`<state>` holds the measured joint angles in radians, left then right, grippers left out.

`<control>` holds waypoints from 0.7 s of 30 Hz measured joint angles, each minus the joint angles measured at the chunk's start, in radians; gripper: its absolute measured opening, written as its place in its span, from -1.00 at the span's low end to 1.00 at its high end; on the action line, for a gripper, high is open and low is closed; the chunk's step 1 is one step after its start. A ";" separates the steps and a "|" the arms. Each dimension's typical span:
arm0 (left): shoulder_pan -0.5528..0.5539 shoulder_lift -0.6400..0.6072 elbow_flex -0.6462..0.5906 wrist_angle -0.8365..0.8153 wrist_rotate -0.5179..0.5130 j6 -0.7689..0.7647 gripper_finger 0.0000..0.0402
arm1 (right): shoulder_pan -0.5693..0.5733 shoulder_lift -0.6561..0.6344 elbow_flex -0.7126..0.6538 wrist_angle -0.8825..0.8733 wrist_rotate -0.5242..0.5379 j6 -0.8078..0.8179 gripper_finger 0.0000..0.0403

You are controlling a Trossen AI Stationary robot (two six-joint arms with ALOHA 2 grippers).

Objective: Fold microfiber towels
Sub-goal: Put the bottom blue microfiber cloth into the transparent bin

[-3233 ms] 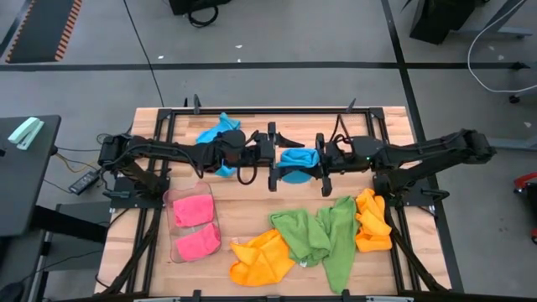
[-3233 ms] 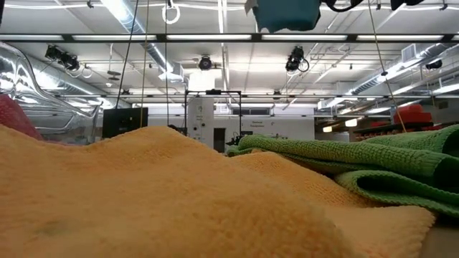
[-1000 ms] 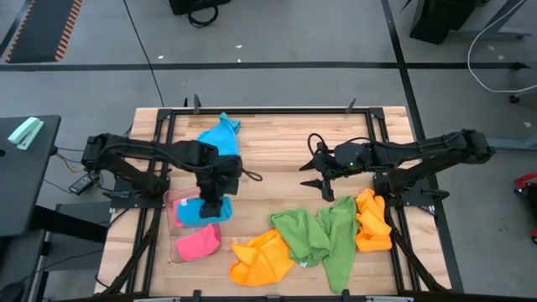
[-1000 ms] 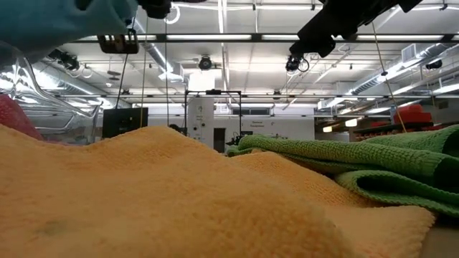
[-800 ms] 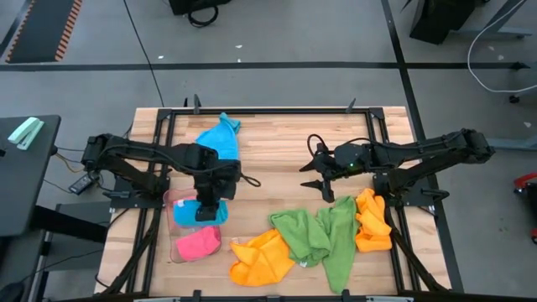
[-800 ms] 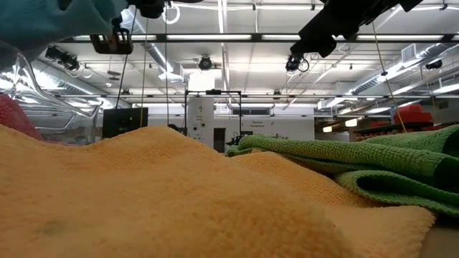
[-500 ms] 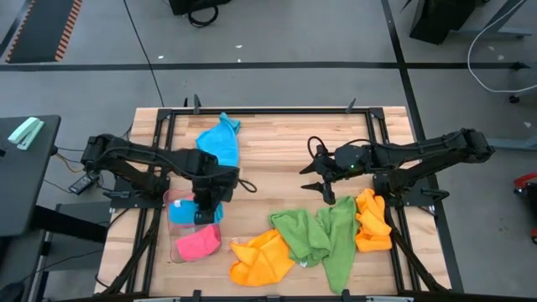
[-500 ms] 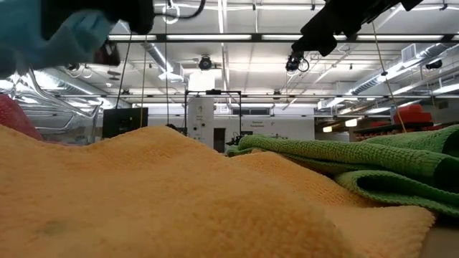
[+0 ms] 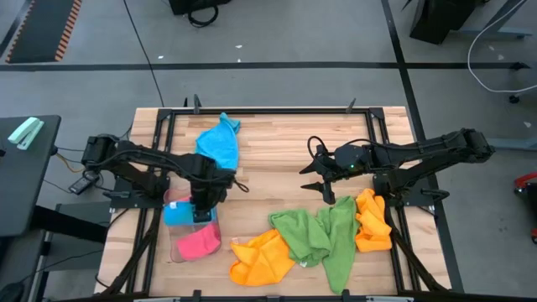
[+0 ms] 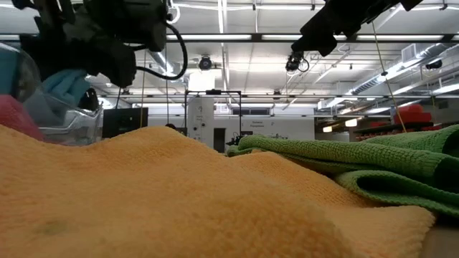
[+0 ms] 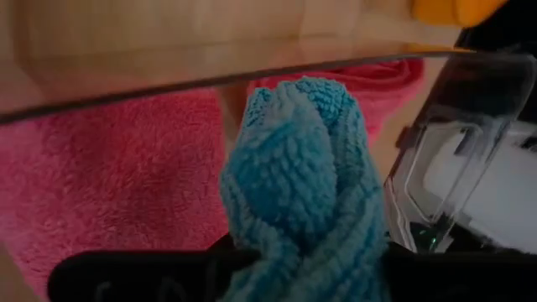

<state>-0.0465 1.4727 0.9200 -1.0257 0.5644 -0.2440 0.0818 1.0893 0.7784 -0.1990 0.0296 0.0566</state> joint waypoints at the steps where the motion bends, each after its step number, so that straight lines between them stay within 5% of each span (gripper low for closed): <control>1: 0.009 0.000 -0.005 0.011 -0.004 -0.001 -0.84 | 0.000 0.000 0.000 0.000 0.000 0.000 0.15; 12: 0.028 -0.001 -0.047 0.069 -0.025 -0.085 -0.72 | 0.000 0.000 0.000 0.011 0.000 0.004 0.15; 21: 0.027 -0.002 -0.016 0.040 -0.031 -0.117 -0.83 | 0.000 0.000 0.000 0.014 0.000 0.020 0.15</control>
<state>-0.0192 1.4704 0.9039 -0.9854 0.5333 -0.3605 0.0818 1.0897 0.7784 -0.1848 0.0296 0.0766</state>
